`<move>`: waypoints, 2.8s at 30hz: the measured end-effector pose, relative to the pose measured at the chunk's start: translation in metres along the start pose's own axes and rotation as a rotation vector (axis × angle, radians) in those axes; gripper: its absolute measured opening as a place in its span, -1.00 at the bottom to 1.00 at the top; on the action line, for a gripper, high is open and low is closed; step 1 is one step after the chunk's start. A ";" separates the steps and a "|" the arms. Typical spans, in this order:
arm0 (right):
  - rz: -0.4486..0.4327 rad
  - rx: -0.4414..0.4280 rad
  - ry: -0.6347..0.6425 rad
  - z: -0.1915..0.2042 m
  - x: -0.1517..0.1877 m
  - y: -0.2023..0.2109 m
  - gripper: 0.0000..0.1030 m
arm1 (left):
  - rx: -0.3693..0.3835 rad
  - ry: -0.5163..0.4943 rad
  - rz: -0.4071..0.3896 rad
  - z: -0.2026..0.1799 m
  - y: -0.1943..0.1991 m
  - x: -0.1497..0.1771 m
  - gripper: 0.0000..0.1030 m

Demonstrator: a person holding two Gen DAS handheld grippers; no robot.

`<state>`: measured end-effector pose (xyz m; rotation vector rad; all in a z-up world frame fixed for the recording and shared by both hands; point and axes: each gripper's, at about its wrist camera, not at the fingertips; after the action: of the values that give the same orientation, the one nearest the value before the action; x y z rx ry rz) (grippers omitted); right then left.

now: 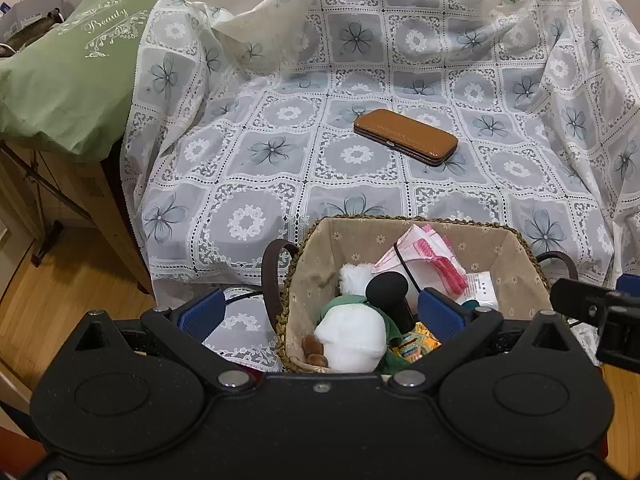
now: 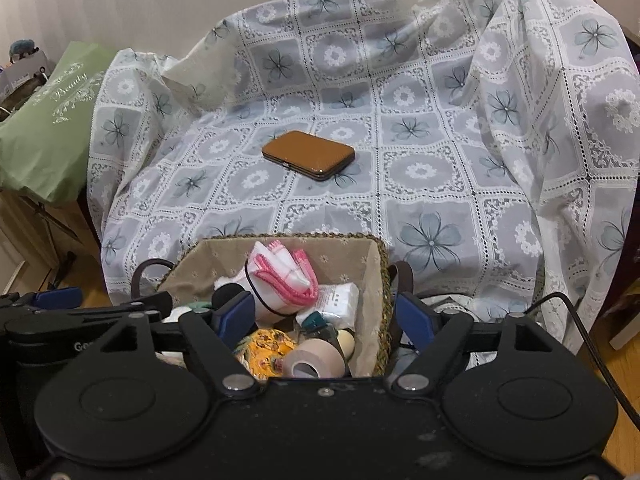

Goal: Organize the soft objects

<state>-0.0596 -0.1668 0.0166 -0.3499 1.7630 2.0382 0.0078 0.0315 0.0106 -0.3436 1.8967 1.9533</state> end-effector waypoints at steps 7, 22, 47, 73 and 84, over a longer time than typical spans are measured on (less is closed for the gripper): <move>0.045 0.028 -0.013 -0.001 0.003 -0.005 0.73 | 0.011 0.001 0.026 0.001 -0.001 0.000 0.94; 0.093 0.077 -0.056 -0.007 0.007 -0.009 0.79 | 0.044 -0.010 0.086 0.002 -0.005 0.002 0.93; 0.126 0.091 -0.082 -0.012 0.007 -0.014 0.80 | 0.039 -0.005 0.110 0.003 -0.007 0.000 0.93; 0.140 0.084 -0.089 -0.012 0.011 -0.018 0.81 | 0.038 -0.004 0.113 0.004 -0.009 0.000 0.93; 0.146 0.080 -0.091 -0.013 0.011 -0.018 0.81 | 0.038 -0.003 0.116 0.004 -0.009 0.002 0.93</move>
<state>-0.0615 -0.1758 -0.0061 -0.1057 1.8555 2.0396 0.0108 0.0359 0.0017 -0.2251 1.9893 1.9865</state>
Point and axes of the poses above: each gripper's, at about its wrist camera, not at the fingertips, and y roughly against the way its jaws point, z to its left, x to its underside, and after that the axes turned 15 degrees about z, right-handed
